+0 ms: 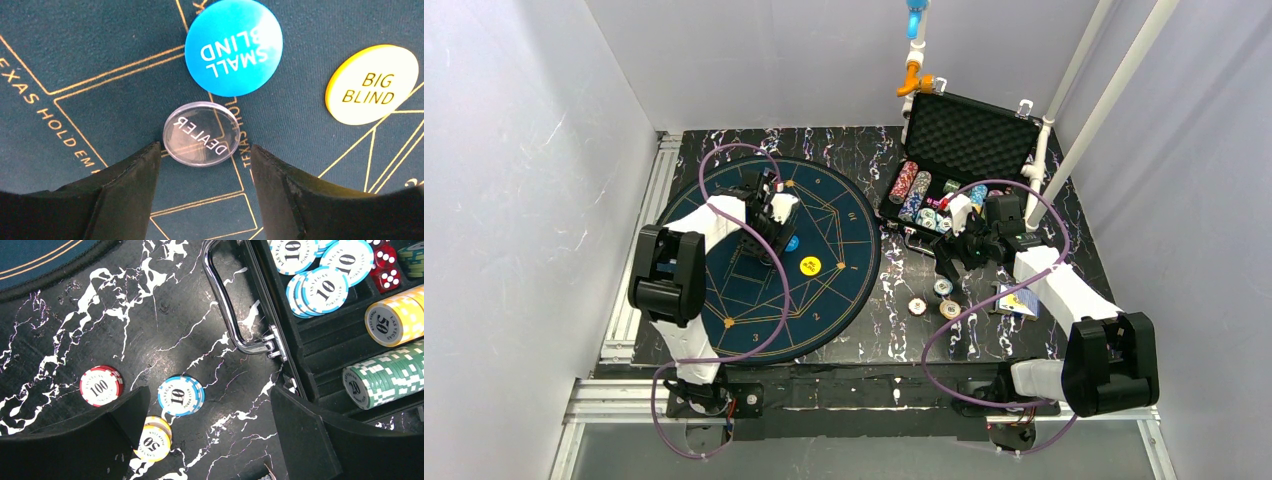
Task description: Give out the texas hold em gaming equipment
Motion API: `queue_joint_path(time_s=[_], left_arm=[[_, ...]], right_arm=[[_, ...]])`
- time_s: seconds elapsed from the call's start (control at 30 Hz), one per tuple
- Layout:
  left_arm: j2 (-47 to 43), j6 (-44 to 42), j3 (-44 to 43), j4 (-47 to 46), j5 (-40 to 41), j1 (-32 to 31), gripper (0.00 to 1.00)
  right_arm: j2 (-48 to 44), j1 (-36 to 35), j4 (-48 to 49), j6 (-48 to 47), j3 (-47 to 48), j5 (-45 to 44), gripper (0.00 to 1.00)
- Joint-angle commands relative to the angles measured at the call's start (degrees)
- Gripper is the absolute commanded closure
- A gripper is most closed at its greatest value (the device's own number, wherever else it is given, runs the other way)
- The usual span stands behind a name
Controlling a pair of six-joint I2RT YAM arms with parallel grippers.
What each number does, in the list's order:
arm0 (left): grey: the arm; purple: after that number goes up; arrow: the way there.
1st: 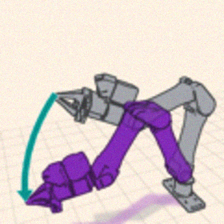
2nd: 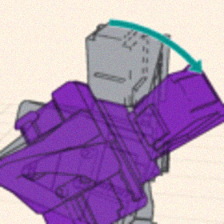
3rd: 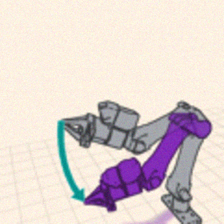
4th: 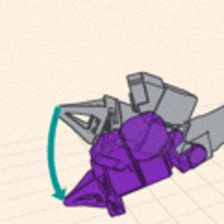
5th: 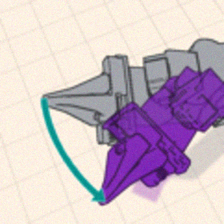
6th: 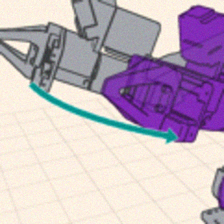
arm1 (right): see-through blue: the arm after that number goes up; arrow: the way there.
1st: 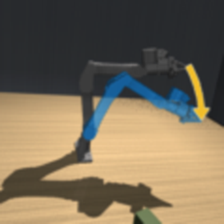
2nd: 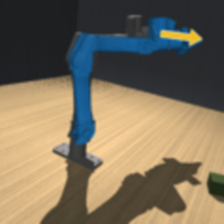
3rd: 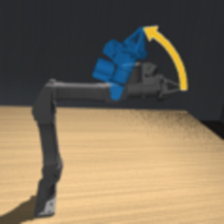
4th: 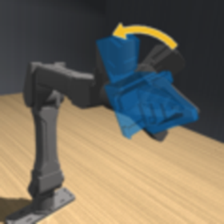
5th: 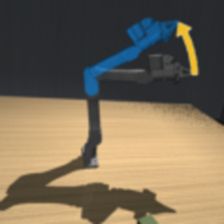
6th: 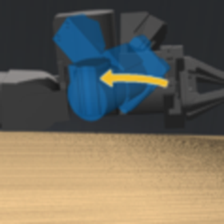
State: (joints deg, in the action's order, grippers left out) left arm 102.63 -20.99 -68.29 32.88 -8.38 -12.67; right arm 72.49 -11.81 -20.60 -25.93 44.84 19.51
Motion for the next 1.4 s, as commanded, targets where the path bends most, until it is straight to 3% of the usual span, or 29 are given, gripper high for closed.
queue_joint_path(time_s=[0.0, 0.3, 0.63, 0.97, 1.37], left_arm=[[0.72, 0.53, 0.42, -1.2, 0.55, -0.92, 0.36], [2.29, 0.66, 2.06, -3.56, 3.17, -2.22, 0.42], [0.73, 0.79, -0.74, 0.13, 1.38, -2.24, 0.74], [0.95, 2.13, -12.27, 3.67, -2.13, -2.34, 0.75], [12.05, 5.67, -28.98, 4.04, -5.85, -5.26, 0.78]], right_arm=[[0.36, -0.17, -0.3, -0.88, 2.62, 0.91, 0.0], [0.45, -0.18, -0.45, -1.05, 2.62, 0.71, 0.0], [0.5, -0.24, -0.47, -1.22, 2.68, 0.96, 0.0], [0.81, -0.25, -0.27, -1.22, 2.8, 0.72, 0.0], [0.71, -0.18, 0.08, -1.31, 2.62, -0.17, 0.0]])
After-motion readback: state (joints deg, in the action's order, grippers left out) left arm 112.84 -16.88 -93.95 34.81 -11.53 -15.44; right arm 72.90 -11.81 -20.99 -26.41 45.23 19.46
